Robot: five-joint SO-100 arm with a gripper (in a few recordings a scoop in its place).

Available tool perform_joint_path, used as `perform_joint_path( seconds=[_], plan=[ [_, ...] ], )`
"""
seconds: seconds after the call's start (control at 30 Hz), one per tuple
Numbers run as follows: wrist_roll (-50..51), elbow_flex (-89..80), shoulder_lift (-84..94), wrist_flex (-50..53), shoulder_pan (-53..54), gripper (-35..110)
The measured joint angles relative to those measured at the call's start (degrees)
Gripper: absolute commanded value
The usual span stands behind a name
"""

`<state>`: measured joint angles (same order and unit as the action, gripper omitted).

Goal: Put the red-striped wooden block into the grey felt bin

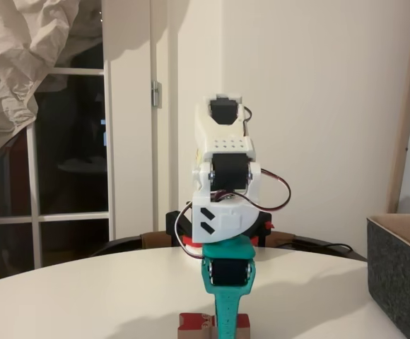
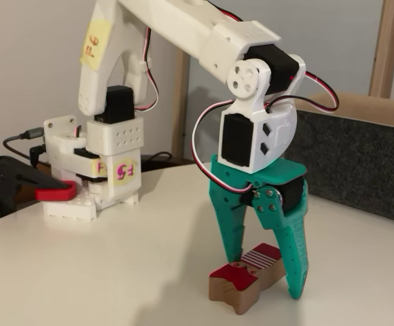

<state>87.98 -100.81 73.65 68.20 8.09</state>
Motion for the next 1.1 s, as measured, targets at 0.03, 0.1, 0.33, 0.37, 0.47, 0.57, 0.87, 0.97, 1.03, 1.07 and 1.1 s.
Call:
perform_joint_path(
  seconds=[0.03, 0.1, 0.33, 0.37, 0.47, 0.57, 0.87, 0.97, 1.03, 1.07, 1.1],
  plan=[
    [-0.4, 0.0, 0.0, -0.5, 0.0, 15],
    [-0.6, 0.1, 0.0, -0.9, 0.0, 12],
    [-1.1, 0.4, -0.1, -1.0, 0.2, 7],
    [-1.4, 0.4, -0.1, -1.0, 0.2, 6],
    [-1.5, 0.4, -0.1, -1.0, 0.2, 5],
    [-1.5, 0.4, 0.4, -1.0, 0.2, 5],
    [-3.0, 0.1, 6.5, -0.8, 1.8, 4],
    [-3.0, 0.1, 10.9, -0.6, 1.5, 6],
    [-2.8, 0.1, 13.9, -0.6, 2.2, 6],
    [-3.1, 0.1, 15.6, -0.6, 2.7, 6],
    [-3.1, 0.1, 17.1, -0.6, 2.8, 6]
  ],
)
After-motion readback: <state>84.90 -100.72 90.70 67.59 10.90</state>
